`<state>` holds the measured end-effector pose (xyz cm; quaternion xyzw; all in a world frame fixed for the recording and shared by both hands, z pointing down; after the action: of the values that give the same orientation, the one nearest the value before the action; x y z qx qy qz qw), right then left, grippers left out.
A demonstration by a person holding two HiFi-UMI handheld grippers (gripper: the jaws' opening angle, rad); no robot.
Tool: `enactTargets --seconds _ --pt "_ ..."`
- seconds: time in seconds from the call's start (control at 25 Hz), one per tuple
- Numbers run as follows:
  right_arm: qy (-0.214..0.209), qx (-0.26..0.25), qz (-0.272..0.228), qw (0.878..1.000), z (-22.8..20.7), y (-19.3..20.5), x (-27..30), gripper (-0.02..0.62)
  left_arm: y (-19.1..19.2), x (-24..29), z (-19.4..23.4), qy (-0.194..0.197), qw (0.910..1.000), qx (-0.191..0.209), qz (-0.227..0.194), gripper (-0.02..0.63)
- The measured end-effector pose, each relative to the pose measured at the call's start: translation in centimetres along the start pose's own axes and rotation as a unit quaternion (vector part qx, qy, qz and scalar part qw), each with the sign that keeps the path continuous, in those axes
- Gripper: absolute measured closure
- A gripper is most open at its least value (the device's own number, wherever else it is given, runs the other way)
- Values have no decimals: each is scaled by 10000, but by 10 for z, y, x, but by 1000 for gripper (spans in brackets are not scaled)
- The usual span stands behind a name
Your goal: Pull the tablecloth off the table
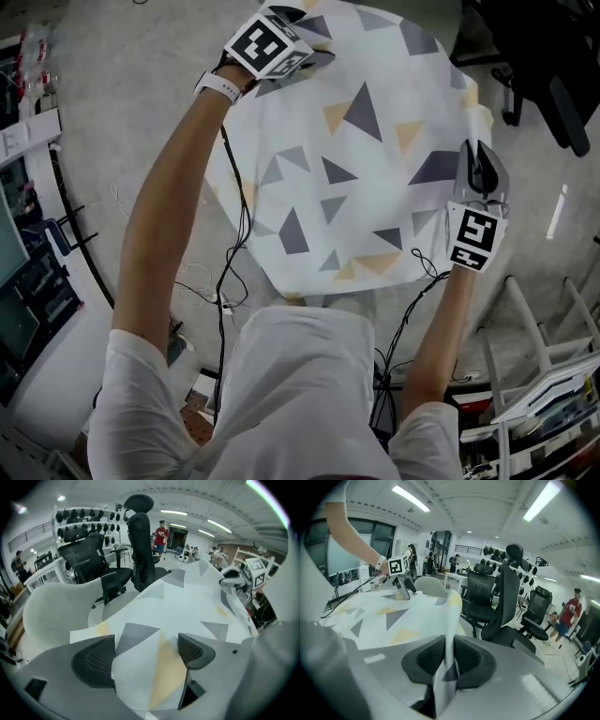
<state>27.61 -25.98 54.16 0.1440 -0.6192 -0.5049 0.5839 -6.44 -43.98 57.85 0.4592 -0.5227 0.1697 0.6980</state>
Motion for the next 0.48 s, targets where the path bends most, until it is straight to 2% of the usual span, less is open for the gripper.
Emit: enactTargets --seconds 0.12,0.24,0.28,0.36,0.48 --pt "-33 57 -63 10000 1 -2 -1 532 6 -1 -1 101 9994 -272 -166 211" --pt "-87 34 -140 9999 6 -5 -4 537 7 -8 -10 -302 9992 -221 -163 248" --pt "-107 29 -161 9998 7 -6 -7 538 6 -11 -14 -485 9986 -161 -98 289" --pt "-135 35 -192 9997 8 -8 -10 540 2 -18 -23 -869 9962 78 77 418" --pt "-166 152 -198 9995 6 -11 -14 541 0 -28 -35 -1155 9928 272 143 492"
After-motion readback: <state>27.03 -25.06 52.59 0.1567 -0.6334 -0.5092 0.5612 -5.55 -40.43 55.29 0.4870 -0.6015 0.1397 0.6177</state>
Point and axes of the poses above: the fingertips, and each gripper's own axes: x forward along the fingers, z to its left, y out of its underside, the point moved 10 cm from there along -x, backward along the fingers, and after that the axes turned 1 degree about z, right-handed, at the moved point
